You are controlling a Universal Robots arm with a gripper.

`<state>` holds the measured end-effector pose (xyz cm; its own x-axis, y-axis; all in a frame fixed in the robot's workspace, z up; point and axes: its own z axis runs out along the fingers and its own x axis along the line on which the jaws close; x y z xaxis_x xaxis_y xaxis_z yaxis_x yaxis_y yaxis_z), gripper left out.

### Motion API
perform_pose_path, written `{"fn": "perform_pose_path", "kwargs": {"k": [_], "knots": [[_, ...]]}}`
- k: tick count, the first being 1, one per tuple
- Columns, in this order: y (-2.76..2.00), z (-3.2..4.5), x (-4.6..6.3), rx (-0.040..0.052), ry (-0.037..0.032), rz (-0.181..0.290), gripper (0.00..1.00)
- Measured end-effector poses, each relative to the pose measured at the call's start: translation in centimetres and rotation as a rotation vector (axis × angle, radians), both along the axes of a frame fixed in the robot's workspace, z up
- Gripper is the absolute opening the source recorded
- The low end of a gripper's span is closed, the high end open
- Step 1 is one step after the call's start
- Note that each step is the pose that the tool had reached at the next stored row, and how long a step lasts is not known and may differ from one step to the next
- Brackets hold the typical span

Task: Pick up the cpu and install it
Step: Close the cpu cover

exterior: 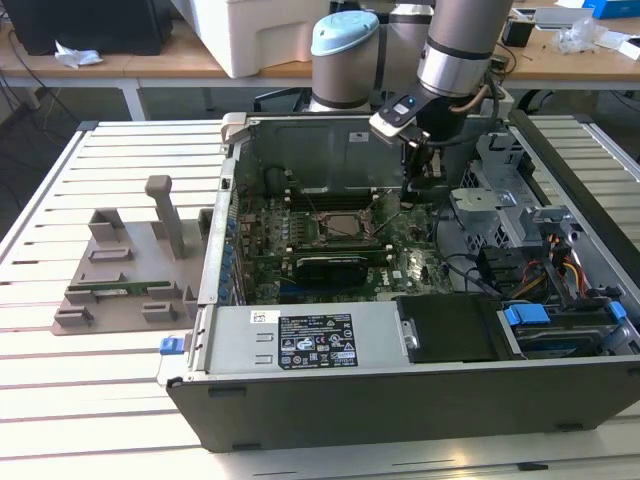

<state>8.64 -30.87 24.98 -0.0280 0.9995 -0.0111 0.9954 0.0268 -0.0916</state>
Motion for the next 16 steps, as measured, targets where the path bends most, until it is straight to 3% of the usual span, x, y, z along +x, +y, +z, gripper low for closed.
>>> {"fn": "perform_pose_path", "kwargs": {"k": [3, 16], "knots": [[0.0, -0.86, 0.0, 0.0001, 0.0001, 0.0, 0.11], [0.0, -1.04, -1.0, 0.0001, 0.0001, 0.0, 0.11]]}}
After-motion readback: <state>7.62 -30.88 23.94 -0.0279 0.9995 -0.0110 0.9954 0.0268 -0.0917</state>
